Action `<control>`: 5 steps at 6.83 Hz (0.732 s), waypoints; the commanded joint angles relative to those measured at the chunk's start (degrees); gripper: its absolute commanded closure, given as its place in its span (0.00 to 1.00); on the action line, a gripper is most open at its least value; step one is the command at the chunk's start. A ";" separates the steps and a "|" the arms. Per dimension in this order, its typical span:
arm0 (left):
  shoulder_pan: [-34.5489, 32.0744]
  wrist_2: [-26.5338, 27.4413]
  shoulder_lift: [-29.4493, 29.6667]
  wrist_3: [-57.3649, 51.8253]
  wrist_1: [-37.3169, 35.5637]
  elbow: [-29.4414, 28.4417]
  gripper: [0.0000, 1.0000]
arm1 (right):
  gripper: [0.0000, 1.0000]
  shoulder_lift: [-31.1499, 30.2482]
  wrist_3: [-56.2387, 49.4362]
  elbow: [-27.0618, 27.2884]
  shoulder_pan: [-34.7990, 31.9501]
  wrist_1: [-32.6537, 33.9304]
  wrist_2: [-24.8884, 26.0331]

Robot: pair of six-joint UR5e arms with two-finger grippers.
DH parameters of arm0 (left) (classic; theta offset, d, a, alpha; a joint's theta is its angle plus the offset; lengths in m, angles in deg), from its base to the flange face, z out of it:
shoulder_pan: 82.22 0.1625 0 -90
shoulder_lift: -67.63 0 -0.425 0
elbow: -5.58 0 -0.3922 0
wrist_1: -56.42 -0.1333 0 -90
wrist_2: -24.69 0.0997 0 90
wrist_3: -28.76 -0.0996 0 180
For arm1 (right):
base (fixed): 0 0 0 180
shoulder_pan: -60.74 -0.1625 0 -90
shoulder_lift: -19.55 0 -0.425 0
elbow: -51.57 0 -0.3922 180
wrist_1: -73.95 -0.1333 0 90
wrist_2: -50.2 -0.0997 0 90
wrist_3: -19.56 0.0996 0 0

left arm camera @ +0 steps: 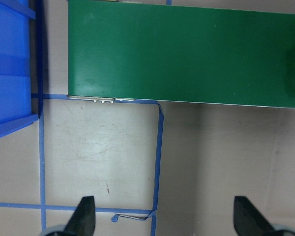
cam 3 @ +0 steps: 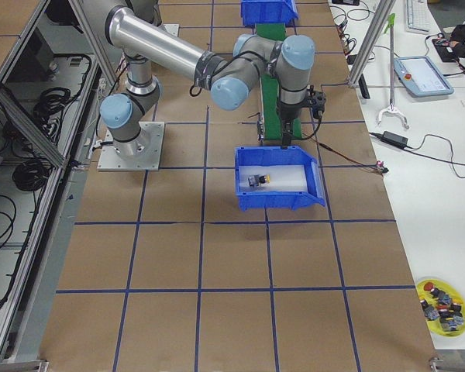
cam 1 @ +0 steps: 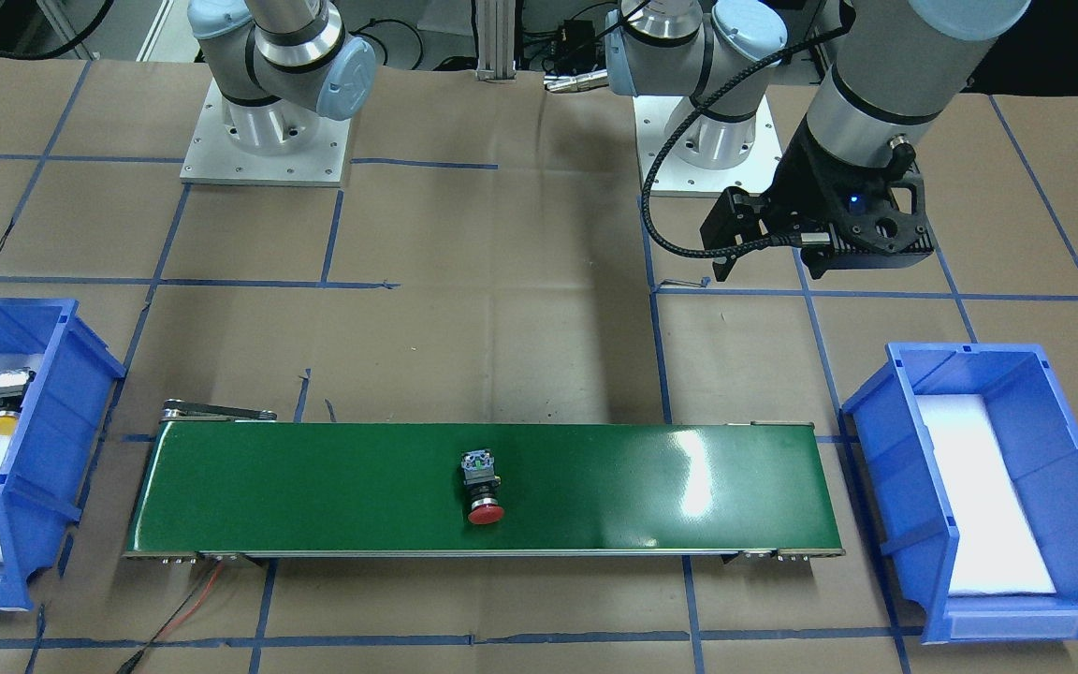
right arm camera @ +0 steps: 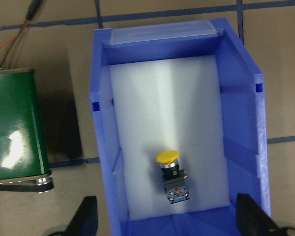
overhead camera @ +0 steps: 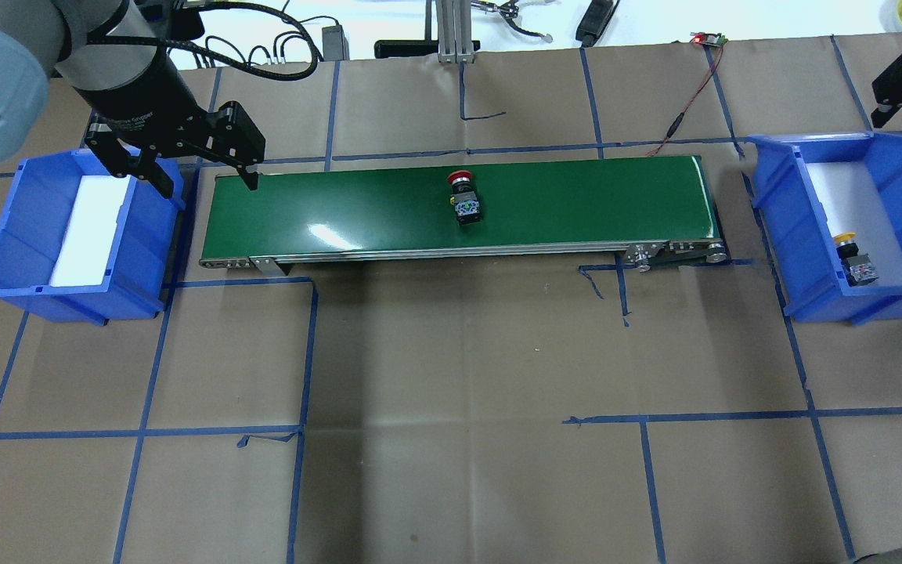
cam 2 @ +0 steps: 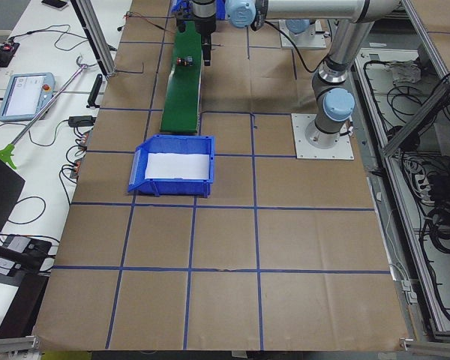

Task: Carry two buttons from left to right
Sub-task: 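Move the right gripper back over the red button on the belt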

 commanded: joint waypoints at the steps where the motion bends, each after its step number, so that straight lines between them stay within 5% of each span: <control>1: 0.00 0.00 0.01 0.07 0.00 -0.01 0.00 | 0.00 -2.38 11.49 -1.22 -10.68 -2.59 -0.11; 3: 0.00 0.00 0.01 -0.02 0.00 -0.01 0.00 | 0.00 -2.48 18.81 -1.05 -23.16 -1.20 0.15; 5: 0.00 0.00 0.01 -0.02 -0.09 -0.10 0.00 | 0.01 -1.96 21.04 -0.69 -26.20 -1.19 0.07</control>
